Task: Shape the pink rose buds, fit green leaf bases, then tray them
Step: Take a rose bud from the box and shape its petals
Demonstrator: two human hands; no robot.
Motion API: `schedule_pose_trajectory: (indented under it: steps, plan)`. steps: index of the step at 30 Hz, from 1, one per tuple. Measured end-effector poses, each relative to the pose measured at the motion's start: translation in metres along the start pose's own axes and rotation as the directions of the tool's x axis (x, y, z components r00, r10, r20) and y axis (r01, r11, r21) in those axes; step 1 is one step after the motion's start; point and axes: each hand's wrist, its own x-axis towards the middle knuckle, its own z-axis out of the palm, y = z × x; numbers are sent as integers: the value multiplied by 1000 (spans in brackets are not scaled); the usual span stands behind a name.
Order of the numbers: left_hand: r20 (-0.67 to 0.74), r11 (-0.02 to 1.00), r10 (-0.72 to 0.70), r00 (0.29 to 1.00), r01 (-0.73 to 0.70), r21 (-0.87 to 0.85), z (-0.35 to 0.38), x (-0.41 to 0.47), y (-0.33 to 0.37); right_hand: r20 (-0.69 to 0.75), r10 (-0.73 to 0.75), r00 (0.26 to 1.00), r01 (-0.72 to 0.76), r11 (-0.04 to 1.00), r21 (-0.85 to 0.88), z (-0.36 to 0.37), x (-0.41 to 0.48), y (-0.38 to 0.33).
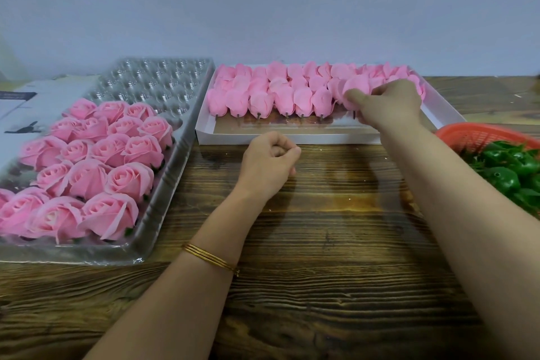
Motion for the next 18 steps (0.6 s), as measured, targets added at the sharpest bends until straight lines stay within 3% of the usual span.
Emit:
schedule_pose_trajectory:
  steps: [6, 10, 13, 18]
  plan:
    - [23, 995, -3, 1000, 5, -101, -2, -1, 4, 152, 51, 987, -90, 960, 265, 7, -46, -6]
    - [151, 924, -79, 985, 129, -359, -3, -4, 15, 296, 67, 953, -190, 891, 411, 12, -77, -8]
    - [257, 860, -51, 965, 173, -480, -3, -8, 21, 377, 55, 924, -233, 865, 445, 16, -98, -5]
    - [373, 848, -52, 926, 238, -474, -6, -13, 23, 421, 6, 907, -252, 809, 531, 21, -113, 4]
